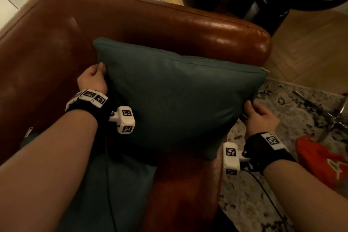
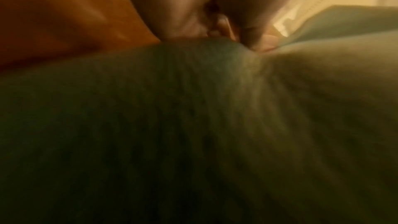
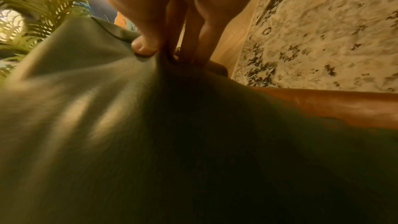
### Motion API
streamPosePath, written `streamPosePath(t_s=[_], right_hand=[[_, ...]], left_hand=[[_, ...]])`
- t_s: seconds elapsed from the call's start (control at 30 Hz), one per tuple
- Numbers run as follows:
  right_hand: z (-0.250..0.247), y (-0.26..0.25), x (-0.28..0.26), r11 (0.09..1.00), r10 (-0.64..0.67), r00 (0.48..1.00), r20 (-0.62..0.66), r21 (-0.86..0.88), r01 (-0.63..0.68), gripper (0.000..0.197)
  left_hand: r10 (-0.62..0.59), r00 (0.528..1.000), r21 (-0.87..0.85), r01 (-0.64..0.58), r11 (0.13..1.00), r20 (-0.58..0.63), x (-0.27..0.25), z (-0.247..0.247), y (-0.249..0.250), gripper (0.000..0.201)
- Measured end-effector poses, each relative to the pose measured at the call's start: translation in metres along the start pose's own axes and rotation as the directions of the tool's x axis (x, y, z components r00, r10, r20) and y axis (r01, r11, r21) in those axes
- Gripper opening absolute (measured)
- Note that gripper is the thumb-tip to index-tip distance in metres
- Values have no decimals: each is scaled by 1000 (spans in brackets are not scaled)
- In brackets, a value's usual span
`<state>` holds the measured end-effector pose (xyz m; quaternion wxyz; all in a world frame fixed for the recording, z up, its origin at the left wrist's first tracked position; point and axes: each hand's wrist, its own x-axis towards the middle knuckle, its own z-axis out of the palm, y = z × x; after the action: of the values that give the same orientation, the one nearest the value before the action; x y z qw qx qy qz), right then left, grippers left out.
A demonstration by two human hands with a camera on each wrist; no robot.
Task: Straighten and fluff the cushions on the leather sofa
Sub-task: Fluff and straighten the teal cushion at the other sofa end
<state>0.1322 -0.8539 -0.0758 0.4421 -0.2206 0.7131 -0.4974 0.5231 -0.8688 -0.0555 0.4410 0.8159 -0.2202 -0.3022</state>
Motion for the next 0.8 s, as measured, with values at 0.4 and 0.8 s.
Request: streamPosePath(t_s=[0.4, 0.8], right_hand=[[0, 35, 1, 982, 121, 993, 10, -149, -118, 18], [-16, 40, 0, 996, 88, 996, 13, -35, -88, 13]], left_hand=[[-263, 965, 45, 262, 964, 11, 0, -2, -46, 58], [-461, 882, -153, 471, 869, 98, 24, -10, -30, 61]])
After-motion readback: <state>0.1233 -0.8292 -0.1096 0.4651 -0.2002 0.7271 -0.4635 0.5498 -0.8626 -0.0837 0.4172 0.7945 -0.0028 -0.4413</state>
